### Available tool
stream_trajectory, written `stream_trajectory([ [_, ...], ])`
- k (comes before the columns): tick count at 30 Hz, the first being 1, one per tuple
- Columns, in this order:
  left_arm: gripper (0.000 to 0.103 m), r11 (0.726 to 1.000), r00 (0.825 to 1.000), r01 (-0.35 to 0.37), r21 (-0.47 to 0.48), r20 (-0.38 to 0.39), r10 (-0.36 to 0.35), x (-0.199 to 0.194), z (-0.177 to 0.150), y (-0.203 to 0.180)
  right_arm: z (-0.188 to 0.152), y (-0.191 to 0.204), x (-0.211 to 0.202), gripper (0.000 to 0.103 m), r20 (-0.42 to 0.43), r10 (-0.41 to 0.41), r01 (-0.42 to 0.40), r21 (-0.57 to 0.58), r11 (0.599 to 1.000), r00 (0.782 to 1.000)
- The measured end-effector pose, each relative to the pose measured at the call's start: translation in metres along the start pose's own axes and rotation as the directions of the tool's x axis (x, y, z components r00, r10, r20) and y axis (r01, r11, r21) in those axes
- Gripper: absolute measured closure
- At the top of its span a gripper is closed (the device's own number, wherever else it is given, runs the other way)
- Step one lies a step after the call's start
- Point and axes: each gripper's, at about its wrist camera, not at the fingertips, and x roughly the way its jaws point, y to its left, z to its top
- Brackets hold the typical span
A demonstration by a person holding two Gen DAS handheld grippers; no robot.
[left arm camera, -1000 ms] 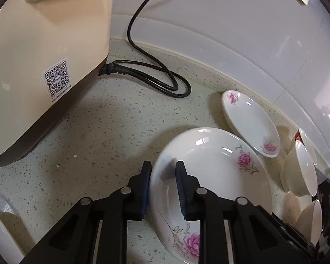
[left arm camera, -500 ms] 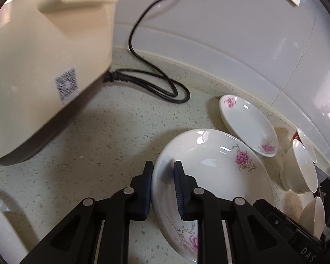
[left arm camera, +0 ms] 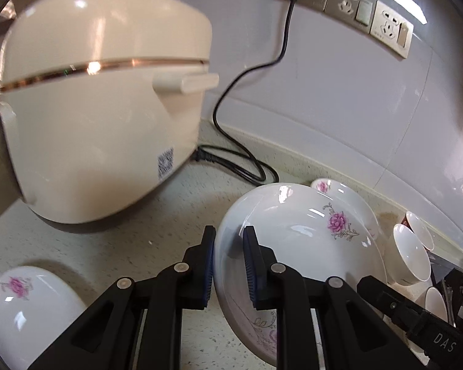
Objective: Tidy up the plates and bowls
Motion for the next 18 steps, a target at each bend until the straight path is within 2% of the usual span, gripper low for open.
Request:
stream_trajectory([
  [18,0.084,0.996,0.996,-0.074,-0.041,0.049,0.076,-0.055,-0.01,0.036,-0.01,0.039,-0.006,0.082,0.01,0.127,-0.125,-0.094,0.988,0.992],
])
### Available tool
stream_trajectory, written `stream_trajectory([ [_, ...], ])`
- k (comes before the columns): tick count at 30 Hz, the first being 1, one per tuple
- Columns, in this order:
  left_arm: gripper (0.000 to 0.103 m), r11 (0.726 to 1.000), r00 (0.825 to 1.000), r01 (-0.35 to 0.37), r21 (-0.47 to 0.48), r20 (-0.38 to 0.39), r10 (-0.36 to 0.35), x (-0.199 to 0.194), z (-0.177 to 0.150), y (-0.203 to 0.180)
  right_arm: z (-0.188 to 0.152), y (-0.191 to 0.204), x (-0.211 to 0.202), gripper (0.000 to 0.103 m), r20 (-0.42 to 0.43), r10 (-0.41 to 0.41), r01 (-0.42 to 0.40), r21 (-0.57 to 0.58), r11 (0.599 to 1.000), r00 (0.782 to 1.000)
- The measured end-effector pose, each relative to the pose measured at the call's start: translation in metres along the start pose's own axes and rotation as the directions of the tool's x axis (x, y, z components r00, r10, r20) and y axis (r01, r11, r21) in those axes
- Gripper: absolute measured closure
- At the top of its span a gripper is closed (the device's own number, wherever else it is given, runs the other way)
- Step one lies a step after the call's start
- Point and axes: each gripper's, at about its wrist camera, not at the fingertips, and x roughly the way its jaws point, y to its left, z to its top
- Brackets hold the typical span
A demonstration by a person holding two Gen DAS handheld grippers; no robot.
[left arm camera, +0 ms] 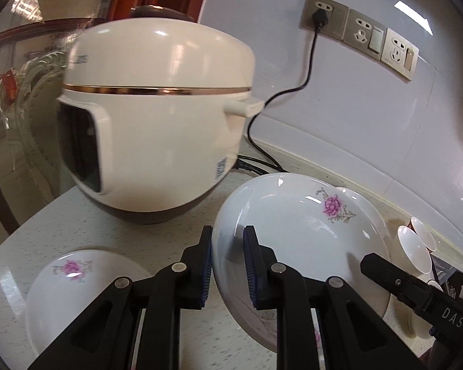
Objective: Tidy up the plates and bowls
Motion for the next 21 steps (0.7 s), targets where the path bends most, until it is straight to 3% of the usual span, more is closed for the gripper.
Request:
stream_trajectory([
  [10,0.084,0.999,0.998,-0.047,-0.017,0.045,0.048,-0.028,0.007,0.033,-0.017,0.033,0.019,0.082,-0.042,0.064,-0.067,-0.065,0.996,0.997],
  [21,0.083,0.995,0.996,-0.091,-0.051,0.011,0.092,-0.034,-0.005,0.068,-0.036,0.063,0.028,0.081,-0.067,0.106,-0.113,-0.12,0.986,0.992],
])
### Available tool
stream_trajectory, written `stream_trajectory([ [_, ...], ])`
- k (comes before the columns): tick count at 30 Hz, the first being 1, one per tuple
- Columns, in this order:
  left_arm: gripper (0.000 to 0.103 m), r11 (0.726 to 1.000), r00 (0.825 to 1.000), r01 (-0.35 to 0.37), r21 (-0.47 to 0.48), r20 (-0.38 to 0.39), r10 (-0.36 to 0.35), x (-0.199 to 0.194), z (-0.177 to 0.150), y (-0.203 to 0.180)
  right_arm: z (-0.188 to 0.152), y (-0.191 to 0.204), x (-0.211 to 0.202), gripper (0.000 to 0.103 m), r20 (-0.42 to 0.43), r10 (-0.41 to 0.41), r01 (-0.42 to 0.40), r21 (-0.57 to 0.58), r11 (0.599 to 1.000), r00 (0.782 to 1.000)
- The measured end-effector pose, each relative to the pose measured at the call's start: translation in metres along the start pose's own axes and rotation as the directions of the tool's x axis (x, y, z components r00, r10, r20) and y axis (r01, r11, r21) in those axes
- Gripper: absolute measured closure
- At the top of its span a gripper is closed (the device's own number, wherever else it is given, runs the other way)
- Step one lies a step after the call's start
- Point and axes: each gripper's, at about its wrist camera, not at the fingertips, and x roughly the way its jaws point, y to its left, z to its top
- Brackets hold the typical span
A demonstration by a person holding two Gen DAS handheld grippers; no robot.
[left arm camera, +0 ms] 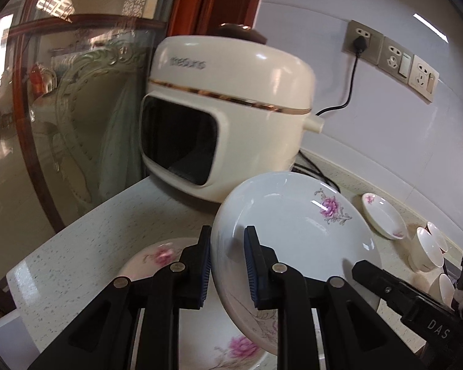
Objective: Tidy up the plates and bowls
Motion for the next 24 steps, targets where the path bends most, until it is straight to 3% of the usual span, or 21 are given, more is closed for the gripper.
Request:
stream_trajectory([
  [24,0.081,0.999,0.999,-0.033,-0.028,-0.041,0.032,-0.004,-0.023,0.049,-0.022,0.034,0.031,0.081,-0.05,0.009,-0.013,-0.084,0.996,0.999],
])
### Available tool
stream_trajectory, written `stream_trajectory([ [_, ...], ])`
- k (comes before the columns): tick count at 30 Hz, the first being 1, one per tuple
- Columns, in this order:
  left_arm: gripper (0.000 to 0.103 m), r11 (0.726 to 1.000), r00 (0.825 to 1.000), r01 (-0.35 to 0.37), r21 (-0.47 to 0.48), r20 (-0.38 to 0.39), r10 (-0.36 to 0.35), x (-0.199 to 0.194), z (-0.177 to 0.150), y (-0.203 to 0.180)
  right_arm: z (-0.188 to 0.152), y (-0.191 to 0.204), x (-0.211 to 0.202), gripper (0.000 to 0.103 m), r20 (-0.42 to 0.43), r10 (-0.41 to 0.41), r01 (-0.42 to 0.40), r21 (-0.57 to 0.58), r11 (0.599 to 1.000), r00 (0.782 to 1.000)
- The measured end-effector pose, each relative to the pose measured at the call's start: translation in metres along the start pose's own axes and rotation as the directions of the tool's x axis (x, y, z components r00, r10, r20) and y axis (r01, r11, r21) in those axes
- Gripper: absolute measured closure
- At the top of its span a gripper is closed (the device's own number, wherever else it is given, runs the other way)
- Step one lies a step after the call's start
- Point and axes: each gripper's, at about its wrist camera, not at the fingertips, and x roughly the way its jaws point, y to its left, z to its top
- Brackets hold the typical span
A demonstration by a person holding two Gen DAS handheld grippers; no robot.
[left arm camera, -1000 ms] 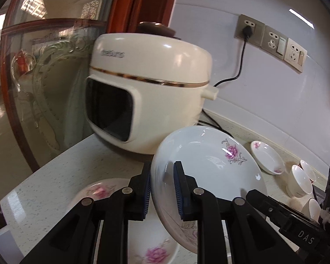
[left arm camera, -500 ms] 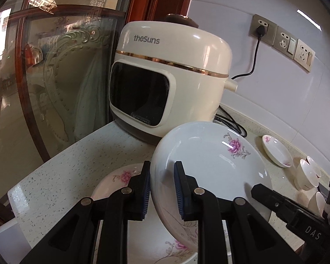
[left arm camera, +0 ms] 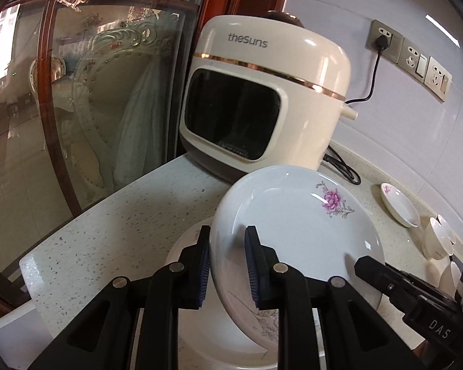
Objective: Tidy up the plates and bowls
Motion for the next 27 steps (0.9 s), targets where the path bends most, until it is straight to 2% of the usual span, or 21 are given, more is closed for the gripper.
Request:
stream_trajectory([
  [8,0.078,1.0,0.999,-0.028,-0.005,-0.015,0.028,0.008,-0.004,0.015,-0.006,0.011,0.023,0.081,-0.058,-0.031,0.028,-0.049,0.998,0.998],
  [27,0.076,0.999,0.998,-0.042,0.002,-0.056,0.042,0.01,-0.006,0.02,-0.013,0.031,0.028,0.08,-0.074,-0.073,0.059,-0.18,0.982,0.995],
])
